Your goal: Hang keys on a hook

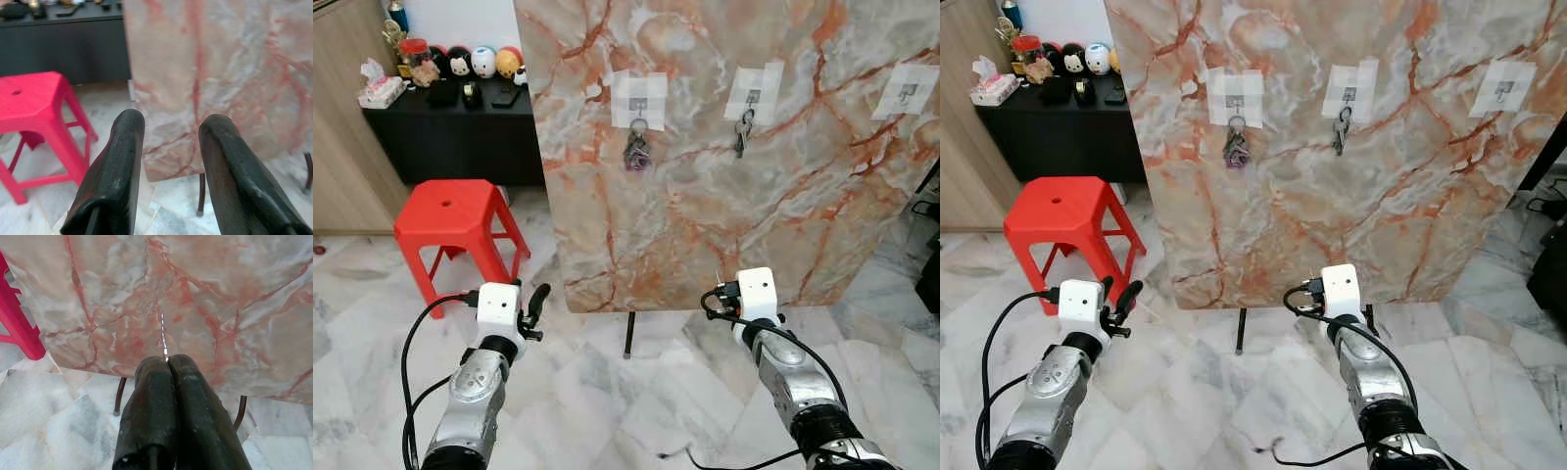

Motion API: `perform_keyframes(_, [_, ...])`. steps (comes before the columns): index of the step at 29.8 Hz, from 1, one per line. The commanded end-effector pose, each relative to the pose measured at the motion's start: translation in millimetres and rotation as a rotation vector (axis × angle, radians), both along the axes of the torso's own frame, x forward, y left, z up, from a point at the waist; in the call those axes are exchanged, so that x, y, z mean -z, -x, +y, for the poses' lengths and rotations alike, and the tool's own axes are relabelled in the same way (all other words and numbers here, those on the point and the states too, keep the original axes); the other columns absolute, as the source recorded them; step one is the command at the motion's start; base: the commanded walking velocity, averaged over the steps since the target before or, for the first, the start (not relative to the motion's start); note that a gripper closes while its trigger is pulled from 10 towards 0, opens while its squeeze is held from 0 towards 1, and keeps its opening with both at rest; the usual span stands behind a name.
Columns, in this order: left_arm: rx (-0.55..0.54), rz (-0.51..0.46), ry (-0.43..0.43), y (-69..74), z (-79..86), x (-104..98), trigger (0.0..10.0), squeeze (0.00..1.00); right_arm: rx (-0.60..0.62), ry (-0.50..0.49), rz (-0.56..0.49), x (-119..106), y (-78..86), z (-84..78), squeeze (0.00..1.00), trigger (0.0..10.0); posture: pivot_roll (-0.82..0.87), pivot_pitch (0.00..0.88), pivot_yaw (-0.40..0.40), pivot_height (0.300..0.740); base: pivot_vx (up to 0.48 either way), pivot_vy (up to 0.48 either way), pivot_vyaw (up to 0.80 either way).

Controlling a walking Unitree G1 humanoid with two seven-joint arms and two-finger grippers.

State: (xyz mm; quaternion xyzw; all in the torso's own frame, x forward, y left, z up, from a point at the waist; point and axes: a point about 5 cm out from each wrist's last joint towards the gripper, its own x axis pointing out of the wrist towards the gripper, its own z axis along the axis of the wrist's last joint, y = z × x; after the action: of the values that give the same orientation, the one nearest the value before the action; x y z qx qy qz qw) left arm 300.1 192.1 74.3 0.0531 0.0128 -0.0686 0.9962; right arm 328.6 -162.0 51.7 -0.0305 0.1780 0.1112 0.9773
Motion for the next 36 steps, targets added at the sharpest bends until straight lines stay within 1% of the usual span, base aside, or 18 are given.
perform_keyframes(1, [0.067, -0.028, -0.027, -3.0, -5.5, -11, 10.0, 0.0, -0.097, 0.034, -0.019, -11, -5.0, 3.4, 0.0, 10.0, 0.14, 0.047, -0.058, 0.74, 0.0, 0.0, 0.0])
perform_keyframes(2, [0.067, -0.028, -0.027, -3.0, -5.5, -11, 10.0, 0.0, -0.097, 0.034, -0.019, -11, -5.0, 3.4, 0.0, 10.0, 0.14, 0.047, -0.058, 0.74, 0.0, 0.0, 0.0])
perform_keyframes(3, [0.149, -0.036, -0.043, -4.4, -11.9, -19, 10.0, 0.0, -0.173, 0.085, -0.015, -16, -6.6, 3.1, 0.0, 10.0, 0.14, 0.05, -0.059, 0.74, 0.0, 0.0, 0.0])
perform_keyframes(4, [0.149, -0.036, -0.043, -4.4, -11.9, -19, 10.0, 0.0, -0.173, 0.085, -0.015, -16, -6.6, 3.1, 0.0, 10.0, 0.14, 0.05, -0.059, 0.74, 0.0, 0.0, 0.0])
perform_keyframes(5, [0.227, -0.036, -0.061, -4.3, -17.6, -23, 10.0, 0.0, -0.216, 0.108, -0.015, -20, -7.9, 2.4, 0.0, 10.0, 0.14, 0.051, -0.059, 0.74, 0.0, 0.0, 0.0])
perform_keyframes(6, [0.356, -0.032, -0.099, -2.7, -26.9, -30, 10.0, 0.0, -0.286, 0.144, -0.024, -28, -10.5, 1.9, 0.0, 10.0, 0.14, 0.058, -0.058, 0.74, 0.0, 0.0, 0.0])
perform_keyframes(8, [0.381, -0.03, -0.107, -2.4, -28.6, -31, 10.0, 0.0, -0.3, 0.151, -0.027, -29, -11.1, 1.9, 0.0, 10.0, 0.14, 0.058, -0.058, 0.74, 0.0, 0.0, 0.0])
perform_keyframes(10, [0.554, -0.01, -0.166, 1.3, -38.3, -42, 10.0, 0.0, -0.455, 0.231, -0.056, -45, -14.3, 3.2, 0.0, 10.0, 0.13, 0.062, -0.06, 0.74, 0.0, 0.0, 0.0])
perform_keyframes(13, [0.721, 0.027, -0.234, 8.0, -46.0, -48, 10.0, 0.0, -0.613, 0.315, -0.075, -57, -14.4, 4.9, 0.0, 10.0, 0.13, 0.063, -0.062, 0.74, 0.0, 0.0, 0.0])
perform_keyframes(15, [0.851, 0.07, -0.315, 14.9, -51.3, -48, 10.0, 0.0, -0.724, 0.345, -0.068, -64, -13.0, 7.3, 0.0, 10.0, 0.13, 0.068, -0.066, 0.74, 0.0, 0.0, 0.0])
perform_keyframes(19, [0.982, 0.103, -0.369, 19.7, -59.8, -58, 10.0, 0.0, -0.891, 0.411, -0.049, -70, -9.0, 12.4, 0.0, 10.0, 0.13, 0.068, -0.07, 0.74, 0.0, 0.0, 0.0])
perform_keyframes(21, [1.001, 0.095, -0.391, 18.5, -62.5, -62, 10.0, 0.0, -0.956, 0.438, -0.038, -70, -5.4, 13.7, 0.0, 10.0, 0.13, 0.069, -0.071, 0.74, 0.0, 0.0, 0.0])
perform_keyframes(24, [1.001, 0.093, -0.402, 15.8, -63.7, -65, 10.0, 0.0, -0.993, 0.446, -0.03, -69, -2.9, 15.2, 0.0, 10.0, 0.14, 0.069, -0.073, 0.74, 0.0, 0.0, 0.0])
perform_keyframes(25, [1.034, 0.104, -0.443, 15.8, -64.9, -68, 10.0, 0.0, -1.028, 0.443, -0.021, -69, -0.3, 17.9, 0.0, 10.0, 0.14, 0.071, -0.077, 0.74, 0.0, 0.0, 0.0])
perform_keyframes(27, [1.045, 0.102, -0.44, 15.2, -67.2, -71, 10.0, 0.0, -1.043, 0.434, -0.02, -69, 1.2, 19.4, 0.0, 10.0, 0.14, 0.075, -0.08, 0.74, 0.0, 0.0, 0.0])
perform_keyframes(29, [1.087, 0.106, -0.444, 15.9, -74.0, -75, 10.0, 0.0, -1.081, 0.432, -0.015, -68, 4.4, 21.9, 0.0, 10.0, 0.14, 0.073, -0.083, 0.74, 0.0, 0.0, 0.0])
perform_keyframes(31, [1.135, 0.122, -0.459, 18.6, -80.7, -76, 10.0, 0.0, -1.105, 0.433, -0.019, -69, 6.0, 23.7, 0.0, 10.0, 0.14, 0.071, -0.084, 0.74, 0.0, 0.0, 0.0])
perform_keyframes(36, [1.157, 0.129, -0.487, 18.6, -88.5, -72, 10.0, 0.0, -1.155, 0.419, -0.055, -77, 8.5, 31.5, 0.0, 10.0, 0.13, 0.07, -0.083, 0.74, 0.0, 0.0, 0.0])
